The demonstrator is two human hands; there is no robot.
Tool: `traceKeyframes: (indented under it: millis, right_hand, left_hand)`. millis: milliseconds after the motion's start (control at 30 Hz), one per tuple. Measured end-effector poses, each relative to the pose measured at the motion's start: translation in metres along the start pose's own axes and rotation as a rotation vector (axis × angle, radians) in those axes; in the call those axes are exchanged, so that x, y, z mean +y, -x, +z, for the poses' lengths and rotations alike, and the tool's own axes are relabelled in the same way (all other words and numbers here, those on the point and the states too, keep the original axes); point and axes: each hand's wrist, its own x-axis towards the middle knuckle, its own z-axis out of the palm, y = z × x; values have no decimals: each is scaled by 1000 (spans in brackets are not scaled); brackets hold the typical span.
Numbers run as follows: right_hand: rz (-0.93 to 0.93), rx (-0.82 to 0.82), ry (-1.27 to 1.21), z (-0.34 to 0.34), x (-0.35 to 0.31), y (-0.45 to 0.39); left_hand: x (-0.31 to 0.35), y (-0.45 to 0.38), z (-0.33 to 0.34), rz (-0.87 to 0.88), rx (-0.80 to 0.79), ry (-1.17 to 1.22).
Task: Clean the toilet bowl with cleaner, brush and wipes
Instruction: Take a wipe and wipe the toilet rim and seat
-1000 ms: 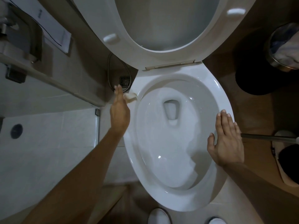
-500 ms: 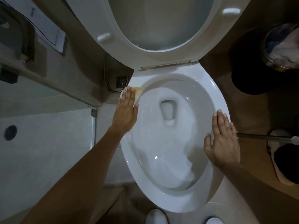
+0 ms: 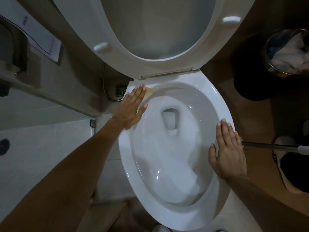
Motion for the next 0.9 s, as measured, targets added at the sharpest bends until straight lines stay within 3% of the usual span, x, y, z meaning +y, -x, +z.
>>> traceKeyframes:
  millis: [367, 667, 900]
  right_hand:
    - [4, -6, -19, 0, -1, -1]
    - [10, -12, -32, -1, -1, 0]
    - [8, -13, -32, -1, -1, 0]
  left_hand:
    - [-7, 29, -1, -1, -37, -21]
    - [18, 23, 19, -250, 104, 60]
    - [0, 4, 8, -25, 42, -55]
